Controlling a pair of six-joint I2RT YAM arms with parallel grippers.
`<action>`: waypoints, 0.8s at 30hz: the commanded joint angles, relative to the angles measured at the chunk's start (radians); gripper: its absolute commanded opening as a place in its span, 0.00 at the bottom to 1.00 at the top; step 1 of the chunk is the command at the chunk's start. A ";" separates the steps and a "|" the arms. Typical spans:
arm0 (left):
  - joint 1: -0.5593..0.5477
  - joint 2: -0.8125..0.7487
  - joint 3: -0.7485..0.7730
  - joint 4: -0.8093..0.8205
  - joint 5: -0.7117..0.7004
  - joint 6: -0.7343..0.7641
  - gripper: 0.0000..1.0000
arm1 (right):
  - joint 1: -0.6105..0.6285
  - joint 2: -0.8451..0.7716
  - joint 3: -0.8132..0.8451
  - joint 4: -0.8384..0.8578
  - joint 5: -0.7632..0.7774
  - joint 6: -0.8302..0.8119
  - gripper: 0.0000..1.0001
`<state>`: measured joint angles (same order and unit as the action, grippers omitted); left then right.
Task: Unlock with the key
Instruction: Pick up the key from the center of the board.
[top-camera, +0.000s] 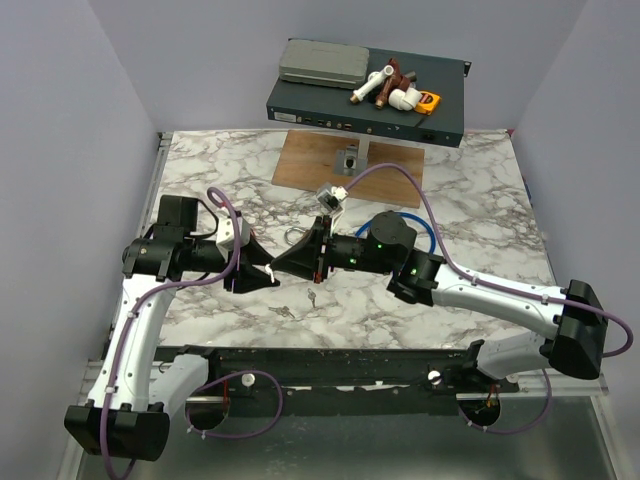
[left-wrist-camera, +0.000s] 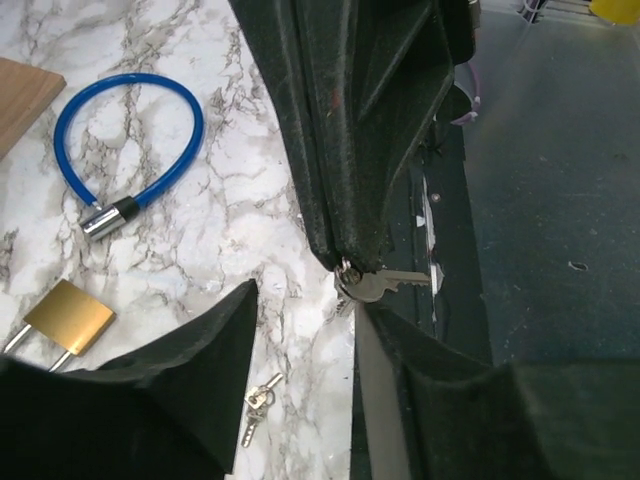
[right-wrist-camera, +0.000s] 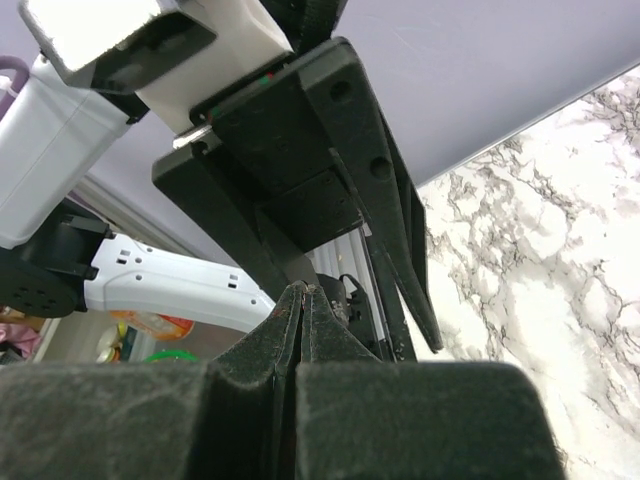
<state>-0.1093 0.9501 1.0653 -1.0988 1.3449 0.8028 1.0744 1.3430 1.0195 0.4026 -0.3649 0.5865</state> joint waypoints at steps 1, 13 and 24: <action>-0.004 -0.008 0.053 -0.025 0.044 0.022 0.37 | 0.004 0.012 -0.020 0.017 -0.028 0.007 0.01; 0.003 -0.005 0.095 -0.089 -0.025 0.087 0.11 | 0.001 -0.034 -0.063 -0.001 -0.012 0.001 0.01; 0.006 -0.013 0.090 -0.069 -0.093 0.026 0.22 | -0.003 -0.066 -0.090 -0.019 0.019 -0.012 0.01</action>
<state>-0.1108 0.9501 1.1347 -1.1854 1.2922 0.8513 1.0710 1.3045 0.9527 0.4099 -0.3553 0.5854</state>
